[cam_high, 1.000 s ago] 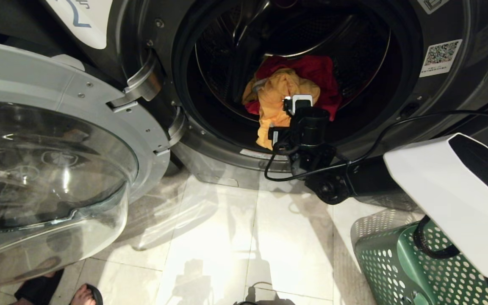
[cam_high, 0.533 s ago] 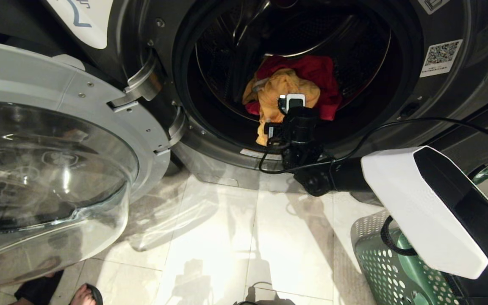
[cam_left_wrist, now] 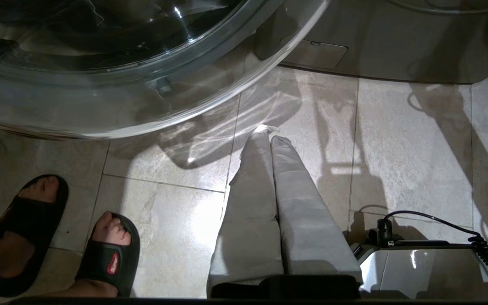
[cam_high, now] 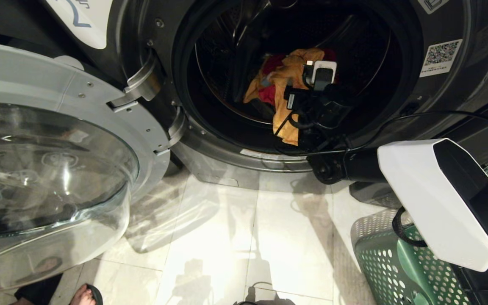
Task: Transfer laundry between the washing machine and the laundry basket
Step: Pick a cloth and place it into the basket
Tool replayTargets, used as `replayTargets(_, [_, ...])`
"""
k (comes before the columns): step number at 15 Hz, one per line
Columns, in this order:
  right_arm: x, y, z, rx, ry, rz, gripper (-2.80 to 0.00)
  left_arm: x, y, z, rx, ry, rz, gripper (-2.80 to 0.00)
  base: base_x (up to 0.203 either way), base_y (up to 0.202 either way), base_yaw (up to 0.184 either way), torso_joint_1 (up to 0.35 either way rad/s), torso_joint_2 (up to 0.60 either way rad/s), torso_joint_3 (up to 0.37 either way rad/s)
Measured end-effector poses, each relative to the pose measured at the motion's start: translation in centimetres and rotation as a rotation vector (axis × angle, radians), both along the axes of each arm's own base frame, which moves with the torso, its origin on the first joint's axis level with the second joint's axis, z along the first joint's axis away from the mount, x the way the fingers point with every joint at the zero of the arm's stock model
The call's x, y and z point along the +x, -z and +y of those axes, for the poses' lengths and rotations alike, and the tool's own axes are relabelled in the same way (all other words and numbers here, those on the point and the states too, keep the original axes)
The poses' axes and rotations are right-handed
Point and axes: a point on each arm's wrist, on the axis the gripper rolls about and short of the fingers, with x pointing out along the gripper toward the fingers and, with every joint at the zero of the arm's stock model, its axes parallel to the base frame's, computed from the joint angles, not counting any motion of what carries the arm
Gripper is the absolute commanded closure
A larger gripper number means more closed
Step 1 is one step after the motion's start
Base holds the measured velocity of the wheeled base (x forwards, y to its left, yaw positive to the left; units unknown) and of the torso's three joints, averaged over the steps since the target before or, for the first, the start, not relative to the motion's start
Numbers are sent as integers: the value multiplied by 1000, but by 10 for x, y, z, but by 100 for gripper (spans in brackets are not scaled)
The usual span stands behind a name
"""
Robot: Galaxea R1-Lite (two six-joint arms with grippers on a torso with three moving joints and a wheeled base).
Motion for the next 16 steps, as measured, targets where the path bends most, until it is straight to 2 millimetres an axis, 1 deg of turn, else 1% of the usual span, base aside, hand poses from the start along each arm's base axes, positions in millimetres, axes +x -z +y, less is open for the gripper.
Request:
replayTargets(4, [-12, -18, 3, 37, -34, -34, -280, 0, 0, 0, 0, 0, 0, 0, 0, 0, 0, 0, 0, 0])
replayTargets(6, [-13, -14, 5, 33, -48, 5, -280, 0, 0, 0, 0, 0, 0, 0, 0, 0, 0, 0, 0, 0])
replayTargets(8, [-16, -3, 6, 28, -75, 97, -280, 0, 0, 0, 0, 0, 0, 0, 0, 0, 0, 0, 0, 0])
replayTargets(9, [-21, 1, 8, 33, -97, 149, -280, 0, 0, 0, 0, 0, 0, 0, 0, 0, 0, 0, 0, 0])
replayTargets(10, [-29, 4, 10, 38, -121, 209, 0, 0, 0, 0, 0, 0, 0, 0, 0, 0, 0, 0, 0, 0])
replayTargets(12, [-50, 12, 15, 34, -165, 324, 0, 0, 0, 0, 0, 0, 0, 0, 0, 0, 0, 0, 0, 0])
replayTargets(13, [-65, 13, 19, 24, -187, 364, 0, 0, 0, 0, 0, 0, 0, 0, 0, 0, 0, 0, 0, 0])
replayTargets(15, [-97, 10, 21, 2, -229, 406, 0, 0, 0, 0, 0, 0, 0, 0, 0, 0, 0, 0, 0, 0])
replayTargets(16, [-116, 7, 22, -10, -256, 422, 0, 0, 0, 0, 0, 0, 0, 0, 0, 0, 0, 0, 0, 0])
